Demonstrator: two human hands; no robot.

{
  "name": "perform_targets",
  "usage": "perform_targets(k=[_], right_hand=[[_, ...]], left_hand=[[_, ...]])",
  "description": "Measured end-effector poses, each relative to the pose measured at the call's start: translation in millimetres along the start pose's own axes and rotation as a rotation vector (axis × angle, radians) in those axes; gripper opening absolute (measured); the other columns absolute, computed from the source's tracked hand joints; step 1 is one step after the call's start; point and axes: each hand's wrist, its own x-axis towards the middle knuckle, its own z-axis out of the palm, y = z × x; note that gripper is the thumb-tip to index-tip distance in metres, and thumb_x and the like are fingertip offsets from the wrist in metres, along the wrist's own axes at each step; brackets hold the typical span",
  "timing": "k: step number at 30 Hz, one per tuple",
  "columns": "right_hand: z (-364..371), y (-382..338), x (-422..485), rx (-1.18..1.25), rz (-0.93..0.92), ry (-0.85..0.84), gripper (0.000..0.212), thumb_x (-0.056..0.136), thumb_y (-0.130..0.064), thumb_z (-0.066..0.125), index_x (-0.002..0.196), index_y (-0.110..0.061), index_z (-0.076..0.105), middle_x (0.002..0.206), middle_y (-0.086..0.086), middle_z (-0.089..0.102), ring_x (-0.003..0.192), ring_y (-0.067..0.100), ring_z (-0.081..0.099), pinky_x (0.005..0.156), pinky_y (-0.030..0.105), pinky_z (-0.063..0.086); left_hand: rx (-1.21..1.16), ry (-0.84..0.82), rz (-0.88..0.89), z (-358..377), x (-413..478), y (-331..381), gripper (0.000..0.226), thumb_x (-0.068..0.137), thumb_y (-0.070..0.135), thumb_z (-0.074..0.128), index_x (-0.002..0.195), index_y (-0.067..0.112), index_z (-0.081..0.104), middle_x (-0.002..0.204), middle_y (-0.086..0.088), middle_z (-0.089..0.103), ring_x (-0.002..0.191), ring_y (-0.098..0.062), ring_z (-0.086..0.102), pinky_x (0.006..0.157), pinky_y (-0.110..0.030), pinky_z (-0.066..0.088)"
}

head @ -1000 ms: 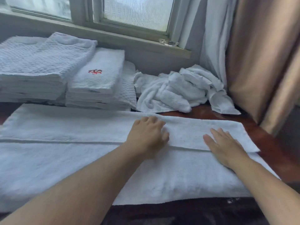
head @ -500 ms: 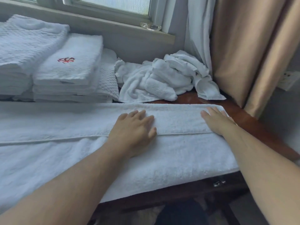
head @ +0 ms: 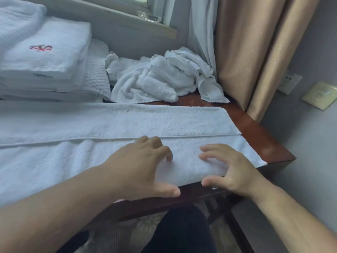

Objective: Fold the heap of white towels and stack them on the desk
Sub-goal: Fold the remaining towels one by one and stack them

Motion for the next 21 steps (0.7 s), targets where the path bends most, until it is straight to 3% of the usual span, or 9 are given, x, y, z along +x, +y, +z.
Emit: perform_targets(k=[2, 3, 5, 6, 9, 12, 15, 19, 21], right_hand=[[9.3, 4.8, -19.3, -0.174, -0.1, -0.055, 0.088, 0.068, -0.072, 0.077, 0.145, -0.048, 0.043, 0.157, -0.026, 0.035, 0.149, 0.0, 0.026, 0.12, 0.024, 0.021], [12.9, 7.2, -23.6, -0.235, -0.134, -0.015, 0.088, 0.073, -0.056, 0.084, 0.148, -0.038, 0.042, 0.159, -0.018, 0.035, 0.15, 0.005, 0.027, 0.122, 0.03, 0.021], [16.8, 7.3, -25.2, -0.277, -0.203, 0.127, 0.065, 0.08, -0.02, 0.083, 0.14, -0.02, 0.057, 0.149, -0.005, 0.051, 0.142, 0.017, 0.044, 0.114, 0.041, 0.038], [16.1, 6.5, -23.8, -0.29, -0.237, 0.197, 0.052, 0.082, -0.013, 0.075, 0.133, -0.014, 0.065, 0.141, -0.002, 0.059, 0.135, 0.02, 0.053, 0.108, 0.041, 0.045], [6.3, 5.2, -18.3, -0.264, -0.246, 0.344, 0.028, 0.092, -0.027, 0.059, 0.109, -0.015, 0.077, 0.109, -0.005, 0.075, 0.103, 0.018, 0.071, 0.086, 0.036, 0.056], [-4.6, 9.5, -8.3, -0.367, -0.127, 0.425, 0.014, 0.086, -0.029, 0.067, 0.09, -0.018, 0.075, 0.087, -0.007, 0.072, 0.083, 0.02, 0.066, 0.071, 0.032, 0.046], [-19.6, 24.9, 2.5, -0.518, 0.107, 0.462, 0.006, 0.08, -0.014, 0.075, 0.083, -0.018, 0.073, 0.078, -0.002, 0.068, 0.076, 0.032, 0.063, 0.068, 0.032, 0.033], [-45.1, 37.2, 33.1, -0.504, 0.328, 0.424, 0.016, 0.095, -0.031, 0.063, 0.083, -0.021, 0.067, 0.073, -0.005, 0.056, 0.07, 0.026, 0.047, 0.066, 0.035, 0.032], [-54.2, 40.7, 52.5, -0.476, 0.328, 0.402, 0.021, 0.098, -0.034, 0.057, 0.086, -0.021, 0.068, 0.077, -0.001, 0.061, 0.074, 0.029, 0.053, 0.065, 0.036, 0.037]], left_hand=[[0.184, -0.03, 0.041, 4.2, -10.1, 2.6, 0.086, 0.062, 0.088, 0.049, 0.133, 0.044, 0.034, 0.124, 0.019, 0.035, 0.111, -0.01, 0.038, 0.091, -0.032, 0.042], [0.269, -0.015, 0.058, 6.0, -13.0, 6.3, 0.084, 0.067, 0.08, 0.055, 0.137, 0.04, 0.031, 0.128, 0.015, 0.034, 0.112, -0.013, 0.038, 0.092, -0.034, 0.043], [0.342, 0.013, 0.074, 9.0, -15.6, 13.0, 0.072, 0.079, 0.062, 0.058, 0.14, 0.034, 0.031, 0.13, 0.01, 0.034, 0.112, -0.017, 0.039, 0.092, -0.036, 0.043], [0.334, 0.022, 0.075, 8.2, -15.9, 13.8, 0.065, 0.083, 0.056, 0.055, 0.141, 0.034, 0.033, 0.131, 0.01, 0.035, 0.112, -0.017, 0.039, 0.092, -0.036, 0.044], [0.095, 0.021, 0.007, -6.9, -14.2, 10.2, 0.032, 0.092, 0.047, 0.043, 0.122, 0.04, 0.051, 0.121, 0.017, 0.046, 0.112, -0.013, 0.045, 0.089, -0.034, 0.046], [0.022, 0.064, -0.093, -19.4, -3.7, 1.4, 0.024, 0.099, 0.045, 0.037, 0.088, 0.029, 0.051, 0.095, 0.012, 0.051, 0.097, -0.015, 0.055, 0.076, -0.036, 0.046], [0.123, 0.157, -0.177, -27.5, 8.0, -9.4, 0.027, 0.102, 0.05, 0.038, 0.085, 0.03, 0.045, 0.091, 0.01, 0.05, 0.09, -0.018, 0.057, 0.069, -0.035, 0.044], [0.367, 0.24, -0.163, -36.8, 29.6, -25.2, 0.026, 0.105, 0.049, 0.035, 0.097, 0.031, 0.051, 0.084, 0.007, 0.048, 0.076, -0.024, 0.058, 0.055, -0.032, 0.033], [0.442, 0.227, -0.146, -42.5, 43.4, -34.8, 0.027, 0.105, 0.048, 0.035, 0.105, 0.031, 0.054, 0.083, 0.007, 0.046, 0.073, -0.025, 0.057, 0.054, -0.032, 0.031]])
